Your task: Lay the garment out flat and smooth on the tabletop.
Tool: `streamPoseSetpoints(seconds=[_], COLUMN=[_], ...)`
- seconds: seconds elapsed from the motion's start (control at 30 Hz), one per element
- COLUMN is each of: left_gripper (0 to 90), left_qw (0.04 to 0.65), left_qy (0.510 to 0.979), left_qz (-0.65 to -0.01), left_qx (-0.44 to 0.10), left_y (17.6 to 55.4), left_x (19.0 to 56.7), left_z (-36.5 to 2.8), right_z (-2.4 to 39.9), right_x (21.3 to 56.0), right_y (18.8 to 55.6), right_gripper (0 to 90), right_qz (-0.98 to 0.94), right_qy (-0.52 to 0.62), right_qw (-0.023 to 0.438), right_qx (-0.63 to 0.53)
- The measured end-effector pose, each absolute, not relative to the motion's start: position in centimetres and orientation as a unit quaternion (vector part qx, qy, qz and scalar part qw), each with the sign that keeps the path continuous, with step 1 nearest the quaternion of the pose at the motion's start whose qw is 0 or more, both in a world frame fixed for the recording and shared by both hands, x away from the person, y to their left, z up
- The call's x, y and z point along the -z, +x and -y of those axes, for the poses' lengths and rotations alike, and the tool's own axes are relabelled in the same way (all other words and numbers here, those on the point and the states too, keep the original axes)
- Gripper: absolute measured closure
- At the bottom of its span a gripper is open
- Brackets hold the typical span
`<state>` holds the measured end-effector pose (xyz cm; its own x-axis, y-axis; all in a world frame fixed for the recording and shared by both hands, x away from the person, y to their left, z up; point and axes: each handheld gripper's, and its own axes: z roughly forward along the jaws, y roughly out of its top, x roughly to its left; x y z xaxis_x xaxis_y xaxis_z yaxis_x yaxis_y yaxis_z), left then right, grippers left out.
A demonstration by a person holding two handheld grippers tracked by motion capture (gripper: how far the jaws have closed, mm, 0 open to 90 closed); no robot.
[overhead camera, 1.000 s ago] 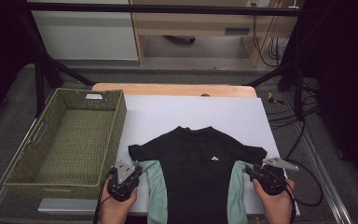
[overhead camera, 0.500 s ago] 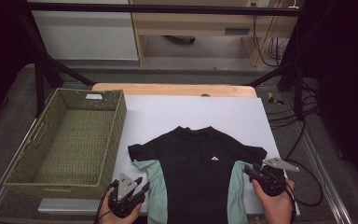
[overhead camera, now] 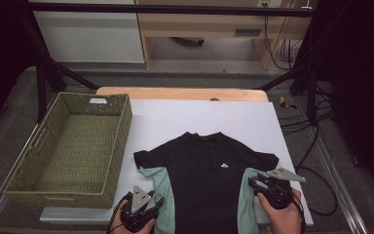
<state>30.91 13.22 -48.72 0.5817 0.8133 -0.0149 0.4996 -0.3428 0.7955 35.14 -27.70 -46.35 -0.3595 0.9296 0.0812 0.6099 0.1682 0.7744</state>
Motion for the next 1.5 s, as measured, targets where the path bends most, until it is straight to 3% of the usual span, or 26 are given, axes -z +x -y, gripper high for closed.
streamPoseSetpoints(seconds=[0.13,0.2,0.3,0.4,0.87,1.4,1.5], left_gripper=[61.8,64.8,68.1,71.4,78.6,78.4,76.0], left_qw=[0.398,0.398,0.400,0.401,0.401,0.408,0.409], left_qy=[0.799,0.801,0.802,0.803,0.805,0.806,0.800], left_qz=[-0.407,-0.404,-0.402,-0.400,-0.393,-0.389,-0.390], left_qx=[-0.191,-0.191,-0.186,-0.186,-0.188,-0.181,-0.202], left_y=[30.9,30.8,30.9,30.8,30.6,30.5,30.8], left_x=[48.9,48.9,48.9,48.9,48.7,48.7,48.0], left_z=[-13.1,-13.0,-13.1,-13.1,-12.5,-12.0,-12.3], right_z=[27.3,27.3,27.5,27.3,28.4,29.7,29.4], right_x=[47.5,47.8,47.8,47.7,47.2,47.0,47.5], right_y=[35.8,35.8,35.8,35.8,35.7,35.2,35.3], right_gripper=[57.7,62.5,79.9,85.1,87.1,87.0,86.4], right_qz=[-0.748,-0.748,-0.753,-0.760,-0.749,-0.745,-0.749], right_qy=[0.538,0.541,0.535,0.525,0.536,0.547,0.545], right_qw=[0.189,0.184,0.171,0.170,0.184,0.192,0.186], right_qx=[-0.340,-0.337,-0.343,-0.343,-0.342,-0.331,-0.328])
